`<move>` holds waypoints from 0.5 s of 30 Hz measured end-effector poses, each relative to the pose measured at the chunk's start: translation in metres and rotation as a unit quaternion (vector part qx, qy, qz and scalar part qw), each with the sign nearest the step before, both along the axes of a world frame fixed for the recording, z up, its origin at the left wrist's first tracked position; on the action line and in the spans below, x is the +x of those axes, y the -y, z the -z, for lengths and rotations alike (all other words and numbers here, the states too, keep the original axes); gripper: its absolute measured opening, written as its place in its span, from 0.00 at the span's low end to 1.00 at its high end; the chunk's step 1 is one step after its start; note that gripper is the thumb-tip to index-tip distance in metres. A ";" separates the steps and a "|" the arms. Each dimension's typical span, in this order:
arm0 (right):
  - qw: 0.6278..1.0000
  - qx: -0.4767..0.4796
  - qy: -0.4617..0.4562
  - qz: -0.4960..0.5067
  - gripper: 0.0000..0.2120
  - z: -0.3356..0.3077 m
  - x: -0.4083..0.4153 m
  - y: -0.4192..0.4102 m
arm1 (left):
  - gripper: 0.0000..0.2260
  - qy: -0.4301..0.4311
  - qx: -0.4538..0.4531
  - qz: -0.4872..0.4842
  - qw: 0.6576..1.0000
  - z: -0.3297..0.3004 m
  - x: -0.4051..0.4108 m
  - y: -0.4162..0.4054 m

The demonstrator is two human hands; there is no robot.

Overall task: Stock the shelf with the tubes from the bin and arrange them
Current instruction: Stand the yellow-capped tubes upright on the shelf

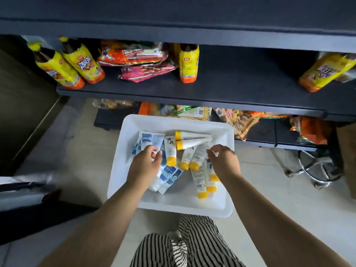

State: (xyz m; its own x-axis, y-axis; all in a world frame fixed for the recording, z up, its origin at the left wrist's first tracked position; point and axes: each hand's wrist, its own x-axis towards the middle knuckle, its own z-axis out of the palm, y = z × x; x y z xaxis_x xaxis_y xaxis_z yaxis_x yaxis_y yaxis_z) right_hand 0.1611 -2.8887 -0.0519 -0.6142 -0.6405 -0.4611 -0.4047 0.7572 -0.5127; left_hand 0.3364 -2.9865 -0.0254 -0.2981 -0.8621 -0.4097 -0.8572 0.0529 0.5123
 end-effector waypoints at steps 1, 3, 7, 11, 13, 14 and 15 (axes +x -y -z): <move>1.000 0.013 0.017 0.010 0.14 0.010 -0.004 0.007 | 0.12 0.004 0.016 -0.002 1.000 0.012 -0.005 0.008; 0.998 0.036 0.044 0.034 0.15 0.030 -0.009 0.018 | 0.13 0.003 0.049 -0.017 0.999 0.037 -0.014 0.020; 0.988 0.099 0.090 0.074 0.15 0.078 -0.010 0.036 | 0.15 0.013 0.110 -0.064 0.992 0.090 -0.032 0.039; 0.964 0.151 0.157 0.155 0.18 0.130 0.002 0.046 | 0.20 0.087 0.167 -0.068 0.980 0.141 -0.046 0.050; 0.944 0.148 0.193 0.225 0.17 0.148 0.007 0.051 | 0.23 0.132 0.175 -0.041 0.975 0.160 -0.051 0.053; 0.937 0.147 0.198 0.246 0.17 0.155 0.010 0.054 | 0.24 0.150 0.176 -0.035 0.972 0.165 -0.053 0.054; 0.934 0.148 0.194 0.260 0.17 0.159 0.010 0.057 | 0.25 0.163 0.176 -0.033 0.970 0.168 -0.057 0.055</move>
State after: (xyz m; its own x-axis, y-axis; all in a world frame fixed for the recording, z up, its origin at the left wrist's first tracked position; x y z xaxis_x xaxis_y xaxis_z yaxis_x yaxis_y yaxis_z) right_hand 0.1711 -2.9455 -0.2110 -0.5571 -0.1108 -0.8230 0.2300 0.9317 -0.2811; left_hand 0.2797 -3.0413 -0.1933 -0.0517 -0.6643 -0.7457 -0.9723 -0.1370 0.1894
